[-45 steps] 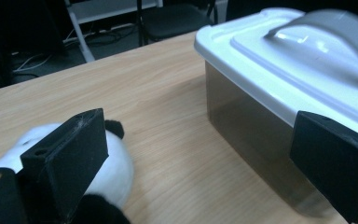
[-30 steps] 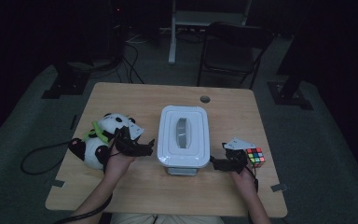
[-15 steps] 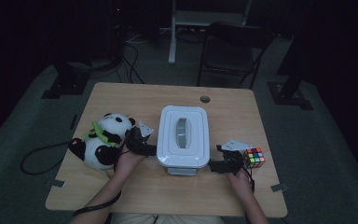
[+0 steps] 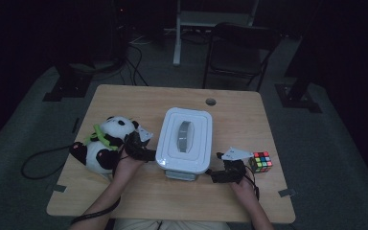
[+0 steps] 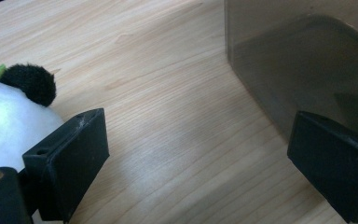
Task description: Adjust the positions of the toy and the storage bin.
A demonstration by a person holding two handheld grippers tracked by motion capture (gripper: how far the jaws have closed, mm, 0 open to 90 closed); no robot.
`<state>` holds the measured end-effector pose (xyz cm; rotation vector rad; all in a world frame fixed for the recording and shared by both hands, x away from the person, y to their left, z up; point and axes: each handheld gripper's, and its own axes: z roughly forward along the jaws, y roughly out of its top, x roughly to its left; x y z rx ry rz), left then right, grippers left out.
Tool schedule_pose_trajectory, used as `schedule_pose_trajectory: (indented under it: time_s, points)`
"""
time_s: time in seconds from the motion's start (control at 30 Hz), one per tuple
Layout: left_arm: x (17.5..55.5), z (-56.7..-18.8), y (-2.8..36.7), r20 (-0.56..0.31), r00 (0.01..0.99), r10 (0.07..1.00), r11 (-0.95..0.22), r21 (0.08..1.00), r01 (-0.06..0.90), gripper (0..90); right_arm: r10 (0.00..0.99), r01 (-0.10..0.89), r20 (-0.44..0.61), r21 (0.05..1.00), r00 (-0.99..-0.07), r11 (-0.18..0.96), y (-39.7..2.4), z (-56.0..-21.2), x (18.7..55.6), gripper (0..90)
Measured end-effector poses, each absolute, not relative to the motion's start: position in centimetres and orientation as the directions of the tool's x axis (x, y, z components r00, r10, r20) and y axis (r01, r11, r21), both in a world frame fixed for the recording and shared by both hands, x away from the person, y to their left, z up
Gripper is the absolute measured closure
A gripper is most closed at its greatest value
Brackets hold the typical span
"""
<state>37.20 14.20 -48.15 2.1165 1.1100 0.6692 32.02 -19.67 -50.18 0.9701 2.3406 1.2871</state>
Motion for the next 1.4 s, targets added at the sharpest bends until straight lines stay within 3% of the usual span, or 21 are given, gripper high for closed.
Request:
schedule_pose_trajectory:
  time_s: [0.3,0.63,1.0,1.4]
  points:
    - [35.1,-47.4,14.2,0.184,0.509,0.841,-0.456,0.747,0.484,5.9,0.705,0.430,0.055,0.825,-0.707,0.366,-20.0,-50.2,31.9,13.7]
    - [32.4,-47.9,14.5,0.157,0.575,0.803,-0.484,0.736,0.475,5.9,0.735,0.416,0.045,0.847,-0.677,0.331,-21.7,-48.9,31.4,13.8]
    - [29.4,-49.6,15.8,0.156,0.623,0.767,-0.530,0.702,0.476,5.8,0.727,0.440,0.158,0.872,-0.668,0.215,-23.0,-45.9,30.9,13.0]
    - [28.8,-51.3,16.7,0.146,0.643,0.752,-0.549,0.678,0.489,5.8,0.736,0.377,0.144,0.912,-0.662,0.161,-22.0,-42.2,30.4,11.5]
